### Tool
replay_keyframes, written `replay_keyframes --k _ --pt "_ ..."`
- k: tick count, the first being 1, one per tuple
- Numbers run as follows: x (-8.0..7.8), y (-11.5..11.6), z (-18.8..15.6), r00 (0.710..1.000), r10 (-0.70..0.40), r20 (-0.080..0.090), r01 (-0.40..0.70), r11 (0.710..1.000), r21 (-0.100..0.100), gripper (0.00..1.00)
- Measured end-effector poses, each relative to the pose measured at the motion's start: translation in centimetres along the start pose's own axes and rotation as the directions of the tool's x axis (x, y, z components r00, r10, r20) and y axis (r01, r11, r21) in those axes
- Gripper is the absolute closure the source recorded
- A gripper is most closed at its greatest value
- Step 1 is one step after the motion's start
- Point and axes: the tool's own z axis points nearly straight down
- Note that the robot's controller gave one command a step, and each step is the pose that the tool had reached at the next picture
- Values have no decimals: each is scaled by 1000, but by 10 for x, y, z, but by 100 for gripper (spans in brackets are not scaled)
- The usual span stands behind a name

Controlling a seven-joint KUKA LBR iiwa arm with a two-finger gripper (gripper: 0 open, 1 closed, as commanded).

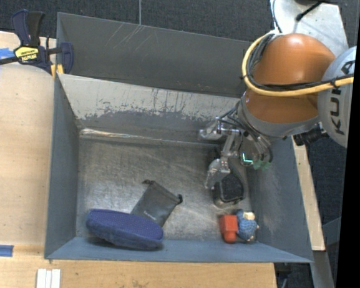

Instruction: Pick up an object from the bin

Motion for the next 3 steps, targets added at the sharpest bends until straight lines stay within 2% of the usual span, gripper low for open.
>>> replay_keyframes --k 1,2,3 --pt "29 27 164 995 -99 9 99 995 0 0" --pt "25 27 157 995 -97 23 97 995 0 100" --pt "33 7 -2 930 -367 14 367 930 5 100"
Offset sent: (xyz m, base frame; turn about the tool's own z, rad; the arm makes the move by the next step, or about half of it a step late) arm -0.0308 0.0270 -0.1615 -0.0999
